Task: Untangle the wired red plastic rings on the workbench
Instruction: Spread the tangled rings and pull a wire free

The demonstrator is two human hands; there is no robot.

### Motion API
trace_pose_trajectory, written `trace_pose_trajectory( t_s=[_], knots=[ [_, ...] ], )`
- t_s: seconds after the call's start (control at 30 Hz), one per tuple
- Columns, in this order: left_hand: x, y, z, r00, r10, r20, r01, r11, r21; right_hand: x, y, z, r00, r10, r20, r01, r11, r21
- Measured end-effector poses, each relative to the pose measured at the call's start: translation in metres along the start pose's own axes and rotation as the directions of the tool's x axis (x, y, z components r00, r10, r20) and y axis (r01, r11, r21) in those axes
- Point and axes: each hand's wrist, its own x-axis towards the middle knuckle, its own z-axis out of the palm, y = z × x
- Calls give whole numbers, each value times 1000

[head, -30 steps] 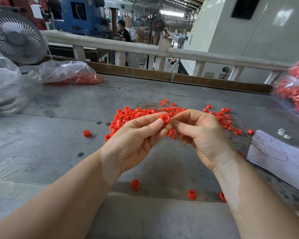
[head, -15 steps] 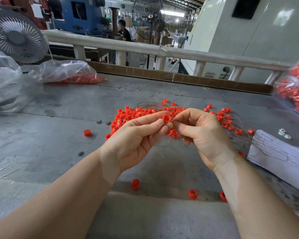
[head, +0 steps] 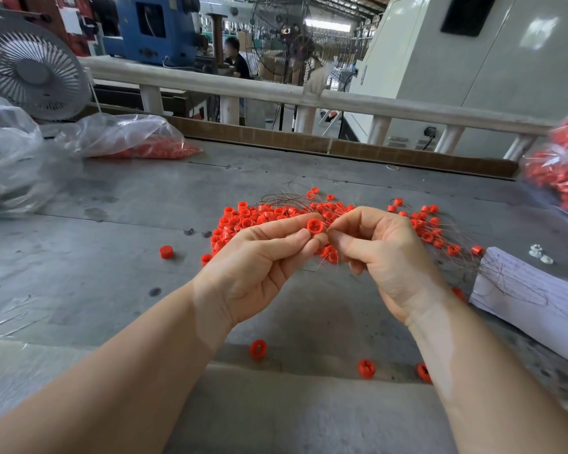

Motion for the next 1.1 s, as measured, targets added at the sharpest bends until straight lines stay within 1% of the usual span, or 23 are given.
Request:
trace_pose_trajectory(
  t_s=[0.3, 0.5, 0.77, 0.93, 1.1],
  knots=[
    [1, 0, -1, 1000, 14, -7, -14, 1000, 5, 1, 0, 1, 1000, 0, 2, 0, 1000, -19],
    [1, 2, -2, 1000, 2, 18, -3, 1000, 20, 0, 0, 1, 1000, -1, 3, 1, 1000, -11],
    [1, 1, 0, 1000, 20, -18, -19, 998, 52, 1, 0, 1, 1000, -23, -5, 22, 999, -26],
    [1, 0, 0, 999, 15, -29, -14, 999, 50, -1, 0, 0, 998, -68, -1, 67, 994, -89],
    [0, 1, 0, 999, 18, -41, -16, 998, 68, -1, -1, 1, 989, -148, -8, 143, 965, -218]
  ],
)
